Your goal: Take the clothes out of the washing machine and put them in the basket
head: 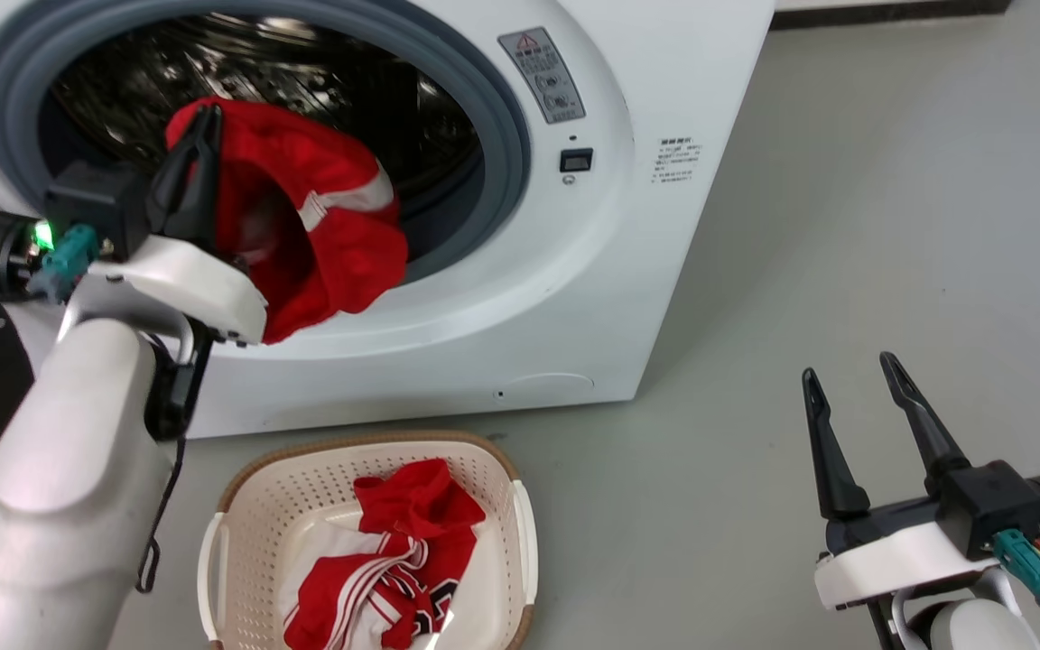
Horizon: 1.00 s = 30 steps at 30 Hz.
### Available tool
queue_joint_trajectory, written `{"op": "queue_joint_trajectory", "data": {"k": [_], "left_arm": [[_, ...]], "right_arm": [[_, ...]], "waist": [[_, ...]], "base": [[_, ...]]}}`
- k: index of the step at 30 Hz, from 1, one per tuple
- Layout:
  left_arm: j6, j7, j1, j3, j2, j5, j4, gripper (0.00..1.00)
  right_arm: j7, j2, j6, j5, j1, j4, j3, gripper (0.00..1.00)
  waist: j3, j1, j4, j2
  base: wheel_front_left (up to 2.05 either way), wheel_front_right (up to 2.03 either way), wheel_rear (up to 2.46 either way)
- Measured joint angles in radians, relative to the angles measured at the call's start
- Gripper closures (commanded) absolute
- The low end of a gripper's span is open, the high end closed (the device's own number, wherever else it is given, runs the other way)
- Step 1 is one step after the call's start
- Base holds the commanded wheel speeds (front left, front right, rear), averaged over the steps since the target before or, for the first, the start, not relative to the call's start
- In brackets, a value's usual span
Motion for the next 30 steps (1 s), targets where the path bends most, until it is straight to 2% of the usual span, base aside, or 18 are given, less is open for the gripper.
{"op": "queue_joint_trajectory", "data": {"k": [10,20,25,30], "left_arm": [[0.061,0.005,0.213,0.023,0.008,0.012,-0.352,1.0],[0.117,0.123,0.402,0.02,0.103,0.019,-0.689,1.0],[0.122,0.186,0.481,-0.02,0.119,0.01,-0.761,1.0],[0.122,0.222,0.56,-0.076,0.103,-0.002,-0.728,1.0]], "right_arm": [[0.0,0.0,0.0,0.002,0.043,0.007,-0.021,0.0],[0.0,0.0,0.0,0.009,0.057,0.005,-0.03,0.0],[0.0,0.0,0.0,0.009,0.058,0.005,-0.028,0.0],[0.0,0.0,0.0,0.006,0.058,0.001,-0.025,0.0]], "waist": [[-0.07,0.0001,0.039,0.0],[-0.082,0.0001,0.078,0.0],[-0.068,0.0002,0.095,0.0],[-0.049,0.0002,0.098,0.0]], "base": [[0.0,0.0,0.0],[0.0,0.0,0.0],[0.0,0.0,0.0],[0.0,0.0,0.0]]}}
